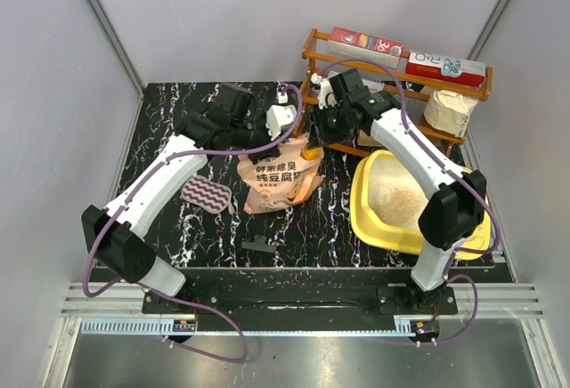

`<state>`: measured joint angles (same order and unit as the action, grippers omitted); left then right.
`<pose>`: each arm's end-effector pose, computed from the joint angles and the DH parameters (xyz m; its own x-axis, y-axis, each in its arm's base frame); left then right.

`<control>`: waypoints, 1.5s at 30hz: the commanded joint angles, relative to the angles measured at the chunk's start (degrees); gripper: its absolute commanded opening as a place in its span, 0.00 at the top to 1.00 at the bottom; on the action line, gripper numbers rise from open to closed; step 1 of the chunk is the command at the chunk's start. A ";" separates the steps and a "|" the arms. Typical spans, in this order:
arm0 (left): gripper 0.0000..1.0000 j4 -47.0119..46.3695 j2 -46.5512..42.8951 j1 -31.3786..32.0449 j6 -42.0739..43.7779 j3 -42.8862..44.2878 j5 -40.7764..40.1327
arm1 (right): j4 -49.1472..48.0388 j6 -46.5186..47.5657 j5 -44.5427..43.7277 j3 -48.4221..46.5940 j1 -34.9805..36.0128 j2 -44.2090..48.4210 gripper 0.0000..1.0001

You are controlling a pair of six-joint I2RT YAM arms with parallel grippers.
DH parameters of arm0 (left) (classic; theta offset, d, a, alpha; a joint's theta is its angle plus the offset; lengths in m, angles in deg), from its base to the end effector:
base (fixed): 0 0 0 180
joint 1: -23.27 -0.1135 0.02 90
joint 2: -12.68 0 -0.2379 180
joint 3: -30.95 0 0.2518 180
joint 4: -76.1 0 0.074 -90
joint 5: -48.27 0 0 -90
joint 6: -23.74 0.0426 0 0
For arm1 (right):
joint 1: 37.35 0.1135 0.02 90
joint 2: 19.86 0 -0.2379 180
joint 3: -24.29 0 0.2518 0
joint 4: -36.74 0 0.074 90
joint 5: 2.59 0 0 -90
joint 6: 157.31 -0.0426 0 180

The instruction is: Fill the litter box with clean litter

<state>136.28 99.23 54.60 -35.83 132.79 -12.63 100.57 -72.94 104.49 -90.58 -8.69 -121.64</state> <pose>0.2689 -0.1879 0.3389 -0.1406 0.6037 -0.7847 0.9508 0.3032 0.0629 0.3331 0.1963 0.3146 -0.7371 -0.2960 -0.6075 -0.5519 0.7825 0.2884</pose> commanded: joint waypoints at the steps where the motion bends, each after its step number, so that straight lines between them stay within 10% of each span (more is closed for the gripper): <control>1: 1.00 -5.61 -3.05 0.05 -3.45 -0.69 0.78 | -3.37 -4.65 -1.71 3.42 1.04 -4.56 1.00; 20: 1.00 -6.93 -0.32 0.05 0.50 3.09 -2.21 | -20.05 -22.84 42.31 4.57 -6.94 -9.76 1.00; 45: 1.00 -2.89 -5.86 -0.04 9.03 1.95 -6.34 | -41.16 -40.42 51.82 21.53 -22.25 1.40 1.00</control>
<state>137.28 97.52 54.89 -28.53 132.48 -19.14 67.08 -108.74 152.12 -70.36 -30.24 -124.26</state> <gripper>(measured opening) 0.049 0.328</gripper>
